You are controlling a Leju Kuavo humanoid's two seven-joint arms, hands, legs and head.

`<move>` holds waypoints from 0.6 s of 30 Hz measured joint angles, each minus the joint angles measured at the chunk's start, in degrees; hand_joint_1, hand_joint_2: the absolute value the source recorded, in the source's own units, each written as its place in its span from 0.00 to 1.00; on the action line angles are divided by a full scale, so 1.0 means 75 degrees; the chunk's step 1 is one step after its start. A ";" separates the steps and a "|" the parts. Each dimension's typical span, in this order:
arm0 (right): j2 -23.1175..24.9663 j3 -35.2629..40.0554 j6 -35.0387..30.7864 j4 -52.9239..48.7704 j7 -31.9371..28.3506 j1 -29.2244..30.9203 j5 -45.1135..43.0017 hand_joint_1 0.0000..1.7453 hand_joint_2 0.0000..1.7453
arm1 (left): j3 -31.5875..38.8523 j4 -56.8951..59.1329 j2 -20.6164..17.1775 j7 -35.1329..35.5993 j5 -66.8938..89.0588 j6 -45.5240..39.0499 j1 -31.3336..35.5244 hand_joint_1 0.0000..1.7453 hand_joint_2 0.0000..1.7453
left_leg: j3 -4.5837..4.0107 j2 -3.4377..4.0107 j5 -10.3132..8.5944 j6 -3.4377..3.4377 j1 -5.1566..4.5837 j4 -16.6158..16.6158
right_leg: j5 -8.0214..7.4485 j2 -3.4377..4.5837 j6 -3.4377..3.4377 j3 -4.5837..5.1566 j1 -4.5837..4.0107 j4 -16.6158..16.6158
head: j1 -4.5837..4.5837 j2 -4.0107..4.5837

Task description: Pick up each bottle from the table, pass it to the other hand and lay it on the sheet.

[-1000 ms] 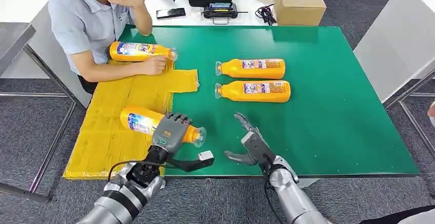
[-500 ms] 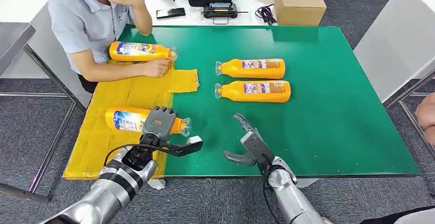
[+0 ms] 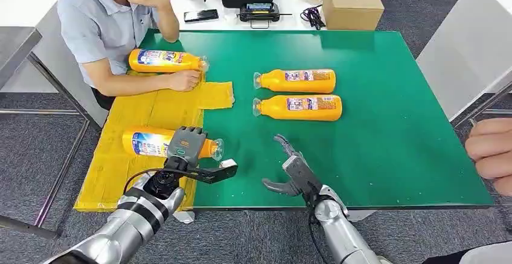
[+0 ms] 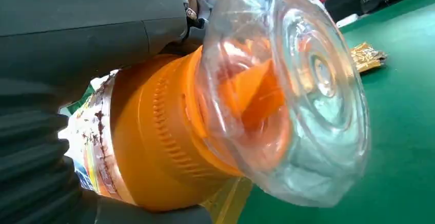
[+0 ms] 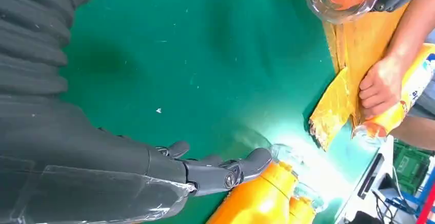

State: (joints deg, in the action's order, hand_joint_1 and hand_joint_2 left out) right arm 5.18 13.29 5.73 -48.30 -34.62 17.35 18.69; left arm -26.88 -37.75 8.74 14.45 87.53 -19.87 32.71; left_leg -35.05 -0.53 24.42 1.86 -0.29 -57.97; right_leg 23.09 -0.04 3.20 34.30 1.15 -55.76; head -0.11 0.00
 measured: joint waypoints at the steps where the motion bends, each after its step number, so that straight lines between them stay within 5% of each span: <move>1: 0.0000 -0.0003 0.0000 0.0003 0.0000 0.0000 0.0012 0.00 1.00 | 0.0035 0.0023 0.0018 -0.0076 -0.0105 0.0009 0.0007 0.26 1.00 | 0.0000 0.0000 0.0000 0.0000 0.0000 0.0000 | 0.0000 0.0000 0.0000 0.0000 0.0000 0.0000 | -0.0003 0.0000; 2: 0.0000 -0.0009 0.0000 0.0006 0.0003 0.0001 0.0032 0.00 1.00 | 0.0070 0.0038 0.0029 -0.0156 -0.0203 0.0026 0.0022 0.11 1.00 | 0.0000 0.0000 0.0000 0.0000 0.0000 0.0000 | 0.0000 0.0000 0.0000 0.0000 0.0000 0.0000 | -0.0003 0.0000; 4: 0.0000 -0.0035 0.0018 0.0009 0.0006 0.0000 0.0064 0.00 1.00 | 0.0181 0.0099 0.0076 -0.0353 -0.0452 0.0085 0.0066 0.00 1.00 | -0.0001 0.0000 0.0000 0.0000 0.0000 0.0000 | 0.0000 0.0000 0.0000 -0.0001 0.0000 0.0000 | 0.0000 0.0000; 18: 0.0009 -0.0128 0.0131 0.0067 0.0058 0.0114 0.0137 0.00 1.00 | 0.0638 0.0676 0.0306 -0.0737 -0.1349 0.0644 0.0312 0.00 1.00 | 0.0001 0.0001 0.0000 0.0000 0.0000 0.0000 | 0.0000 0.0001 0.0000 -0.0003 0.0000 0.0000 | -0.0003 0.0000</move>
State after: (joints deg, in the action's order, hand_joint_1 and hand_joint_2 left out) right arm 5.25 12.33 6.71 -47.80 -34.18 18.21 19.72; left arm -22.10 -32.67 11.04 8.92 77.42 -15.04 35.05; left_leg -35.04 -0.52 24.42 1.86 -0.29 -57.96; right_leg 23.09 -0.03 3.20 34.28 1.15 -55.76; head -0.13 0.00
